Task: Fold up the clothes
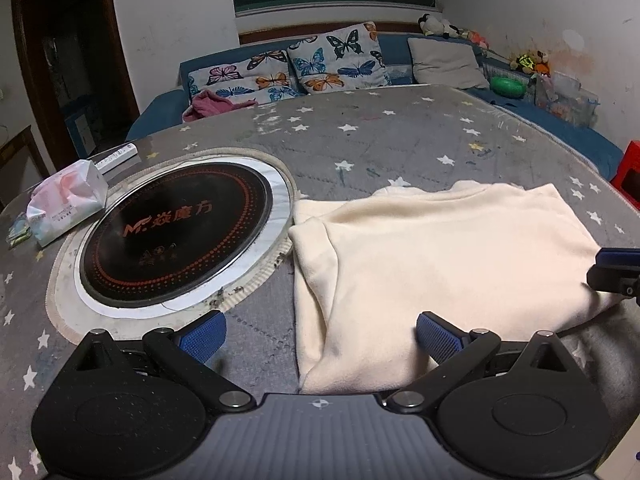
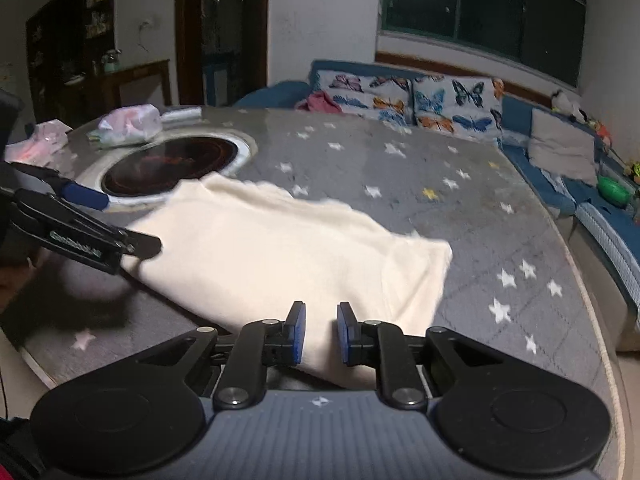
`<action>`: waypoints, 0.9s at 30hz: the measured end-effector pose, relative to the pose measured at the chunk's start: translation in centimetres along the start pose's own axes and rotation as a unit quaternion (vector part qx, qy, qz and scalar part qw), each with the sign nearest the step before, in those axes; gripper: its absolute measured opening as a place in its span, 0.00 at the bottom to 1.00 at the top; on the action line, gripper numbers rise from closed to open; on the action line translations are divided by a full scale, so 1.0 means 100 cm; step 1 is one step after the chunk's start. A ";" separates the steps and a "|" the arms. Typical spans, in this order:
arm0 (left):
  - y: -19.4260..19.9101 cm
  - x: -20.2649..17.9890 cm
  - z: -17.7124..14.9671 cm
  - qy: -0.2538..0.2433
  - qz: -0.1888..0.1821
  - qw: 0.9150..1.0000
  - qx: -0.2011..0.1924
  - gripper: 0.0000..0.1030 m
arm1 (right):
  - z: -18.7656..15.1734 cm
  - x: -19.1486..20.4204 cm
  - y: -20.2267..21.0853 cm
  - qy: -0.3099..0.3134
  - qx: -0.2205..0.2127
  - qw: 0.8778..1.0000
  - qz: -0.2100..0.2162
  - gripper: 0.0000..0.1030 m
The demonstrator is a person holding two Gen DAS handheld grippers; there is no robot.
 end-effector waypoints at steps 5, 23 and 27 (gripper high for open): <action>-0.003 0.000 -0.001 -0.002 0.002 1.000 0.003 1.00 | 0.001 0.017 -0.008 0.014 0.002 1.000 0.026 0.15; -0.005 0.005 -0.002 0.018 -0.002 1.000 0.016 1.00 | 0.005 0.039 -0.009 0.044 0.010 0.998 0.041 0.40; -0.004 0.008 -0.002 0.024 -0.002 1.000 0.014 1.00 | 0.008 0.052 -0.011 0.067 0.011 0.996 0.054 0.46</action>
Point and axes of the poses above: each gripper's, at about its wrist camera, not at the fingertips, and y roughly against the way its jaws point, x to its left, z to its top, the point moved 6 cm from there along -y, roughly the way its jaws point, and after that the axes turned 1 degree about y, right-handed, at the moved point
